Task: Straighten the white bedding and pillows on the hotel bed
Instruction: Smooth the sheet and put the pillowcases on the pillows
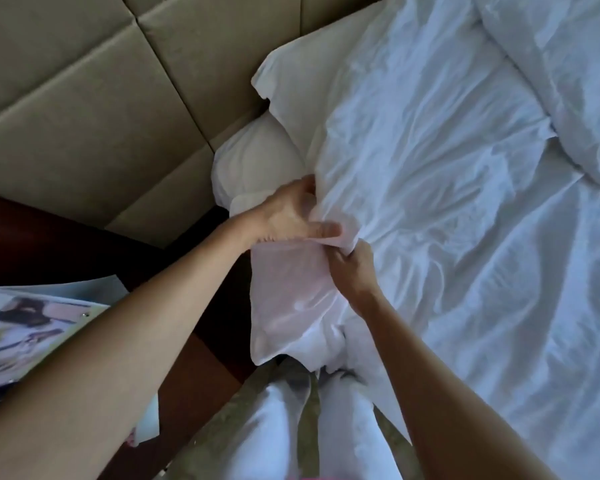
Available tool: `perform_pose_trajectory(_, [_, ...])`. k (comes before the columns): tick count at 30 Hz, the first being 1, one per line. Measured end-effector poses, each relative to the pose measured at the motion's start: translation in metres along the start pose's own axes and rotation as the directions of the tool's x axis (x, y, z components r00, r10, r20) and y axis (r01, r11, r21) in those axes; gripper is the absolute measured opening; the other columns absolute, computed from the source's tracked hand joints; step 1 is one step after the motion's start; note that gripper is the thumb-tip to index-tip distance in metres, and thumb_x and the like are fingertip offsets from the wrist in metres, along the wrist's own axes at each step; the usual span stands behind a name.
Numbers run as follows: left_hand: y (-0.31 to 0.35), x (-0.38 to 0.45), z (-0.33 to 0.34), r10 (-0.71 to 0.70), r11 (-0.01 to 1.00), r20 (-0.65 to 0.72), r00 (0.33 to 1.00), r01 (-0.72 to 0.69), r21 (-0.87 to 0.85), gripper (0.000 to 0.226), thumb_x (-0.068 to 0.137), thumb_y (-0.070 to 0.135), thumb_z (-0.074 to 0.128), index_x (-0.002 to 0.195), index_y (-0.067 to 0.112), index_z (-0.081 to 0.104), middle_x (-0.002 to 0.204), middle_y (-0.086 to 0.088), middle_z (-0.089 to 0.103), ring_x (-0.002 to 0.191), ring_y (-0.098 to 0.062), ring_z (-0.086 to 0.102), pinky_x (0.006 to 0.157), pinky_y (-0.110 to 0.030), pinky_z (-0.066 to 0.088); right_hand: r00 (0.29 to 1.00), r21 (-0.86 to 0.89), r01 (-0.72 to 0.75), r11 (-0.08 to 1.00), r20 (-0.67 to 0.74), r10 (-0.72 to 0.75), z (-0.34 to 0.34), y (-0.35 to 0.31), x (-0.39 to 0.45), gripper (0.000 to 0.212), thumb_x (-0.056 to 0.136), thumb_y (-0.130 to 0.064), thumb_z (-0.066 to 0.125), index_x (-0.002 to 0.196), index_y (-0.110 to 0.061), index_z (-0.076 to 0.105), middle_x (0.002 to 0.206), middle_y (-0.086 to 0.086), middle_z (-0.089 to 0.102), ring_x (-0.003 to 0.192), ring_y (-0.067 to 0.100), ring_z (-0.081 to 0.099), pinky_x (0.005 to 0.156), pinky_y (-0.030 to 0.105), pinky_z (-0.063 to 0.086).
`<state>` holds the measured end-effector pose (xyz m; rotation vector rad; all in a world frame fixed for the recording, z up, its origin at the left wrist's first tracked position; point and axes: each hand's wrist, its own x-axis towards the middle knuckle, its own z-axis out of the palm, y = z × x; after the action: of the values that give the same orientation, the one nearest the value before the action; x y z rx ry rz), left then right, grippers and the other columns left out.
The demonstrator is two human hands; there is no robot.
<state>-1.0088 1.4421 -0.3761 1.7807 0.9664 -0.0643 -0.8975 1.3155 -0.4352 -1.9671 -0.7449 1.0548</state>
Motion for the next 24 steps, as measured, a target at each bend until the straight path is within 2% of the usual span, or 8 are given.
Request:
perform_pose_trajectory(2, [0.001, -0.001, -0.002, -0.147, 0.886, 0.082, 0.986, 0.094, 0.455, 0.116, 0.054, 0.081, 0.071, 0.150, 0.031, 0.028, 0.146, 0.010, 0.046, 0.137, -0.015, 0.041, 0.120, -0.044, 0.017, 1.000, 0.031, 0.024, 0.999, -0.016, -0.023, -0.021, -0.011, -0.002, 0.037, 0.086, -0.033, 0.057, 0.078, 0.003, 0.062, 0.067, 0.006, 0.061, 0.065, 0.015, 0.054, 0.059, 0.038, 0.047])
perform_pose_trajectory(5, [0.015, -0.009, 0.004, -0.308, 0.836, 0.146, 0.940, 0.194, 0.514, 0.093, 0.059, 0.075, 0.074, 0.131, 0.019, 0.055, 0.114, 0.004, 0.063, 0.103, -0.019, 0.060, 0.089, -0.027, 0.043, 0.999, -0.016, 0.021, 1.000, 0.027, -0.020, -0.051, -0.023, -0.010, 0.038, 0.092, -0.038, 0.061, 0.086, -0.002, 0.068, 0.081, 0.014, 0.071, 0.073, 0.014, 0.062, 0.066, 0.042, 0.054])
perform_pose_trajectory(7, [0.030, -0.016, 0.014, -0.254, 0.927, 0.098, 0.962, 0.213, 0.309, 0.066, 0.068, 0.061, 0.079, 0.106, 0.009, 0.068, 0.092, 0.002, 0.067, 0.080, -0.016, 0.062, 0.070, -0.025, 0.046, 1.000, -0.028, 0.016, 0.999, 0.004, -0.016, -0.069, -0.027, -0.015, 0.039, 0.088, -0.047, 0.063, 0.096, -0.009, 0.070, 0.090, 0.006, 0.073, 0.084, 0.014, 0.068, 0.071, 0.039, 0.055])
perform_pose_trajectory(10, [0.057, -0.037, 0.020, -0.286, 0.937, 0.013, 0.958, 0.282, -0.206, 0.037, 0.073, 0.035, 0.084, 0.100, 0.012, 0.073, 0.091, 0.002, 0.073, 0.086, -0.014, 0.068, 0.076, -0.026, 0.051, 0.999, 0.032, 0.034, 0.999, 0.004, -0.034, -0.093, -0.037, -0.039, 0.046, 0.090, -0.042, 0.067, 0.126, -0.017, 0.056, 0.121, -0.004, 0.064, 0.108, 0.013, 0.062, 0.087, 0.029, 0.050])
perform_pose_trajectory(15, [0.129, -0.058, 0.032, -0.569, 0.438, 0.076, 0.819, 0.381, -0.814, 0.019, 0.089, 0.018, 0.067, 0.078, 0.007, 0.057, 0.067, -0.006, 0.063, 0.058, -0.018, 0.062, 0.051, -0.023, 0.047, 0.905, 0.044, 0.151, 0.988, 0.395, -0.156, -0.113, -0.064, -0.111, 0.085, 0.072, -0.049, 0.083, 0.142, -0.046, 0.035, 0.143, -0.021, 0.042, 0.132, -0.001, 0.043, 0.098, 0.019, 0.047])
perform_pose_trajectory(18, [0.168, -0.061, 0.033, -0.600, 0.312, 0.089, 0.795, 0.335, -0.889, 0.024, 0.090, 0.018, 0.066, 0.074, 0.005, 0.054, 0.080, -0.009, 0.057, 0.070, -0.021, 0.057, 0.067, -0.026, 0.053, 0.952, -0.022, 0.237, 0.971, 0.203, -0.228, -0.121, -0.075, -0.131, 0.064, 0.075, -0.036, 0.083, 0.124, -0.048, 0.044, 0.113, -0.028, 0.052, 0.104, -0.015, 0.053, 0.083, 0.009, 0.046])
perform_pose_trajectory(21, [0.204, -0.070, 0.037, -0.459, 0.335, 0.127, 0.879, 0.303, -0.892, 0.021, 0.093, 0.019, 0.061, 0.077, 0.007, 0.055, 0.071, -0.007, 0.056, 0.059, -0.018, 0.059, 0.057, -0.026, 0.050, 0.994, -0.009, 0.103, 0.995, -0.044, -0.103, -0.145, -0.067, -0.126, 0.033, 0.086, -0.051, 0.066, 0.090, -0.018, 0.066, 0.075, -0.013, 0.065, 0.069, 0.006, 0.064, 0.061, 0.032, 0.048])
perform_pose_trajectory(24, [0.216, -0.084, 0.053, -0.346, 0.729, -0.089, 0.934, 0.208, -0.652, 0.025, 0.087, 0.037, 0.070, 0.078, 0.015, 0.067, 0.066, 0.004, 0.068, 0.056, -0.006, 0.064, 0.057, -0.020, 0.051, 0.993, 0.079, 0.093, 0.992, -0.079, -0.087, -0.177, -0.056, -0.129, 0.059, 0.092, -0.050, 0.056, 0.071, 0.005, 0.060, 0.059, 0.004, 0.059, 0.054, 0.016, 0.055, 0.050, 0.039, 0.042])
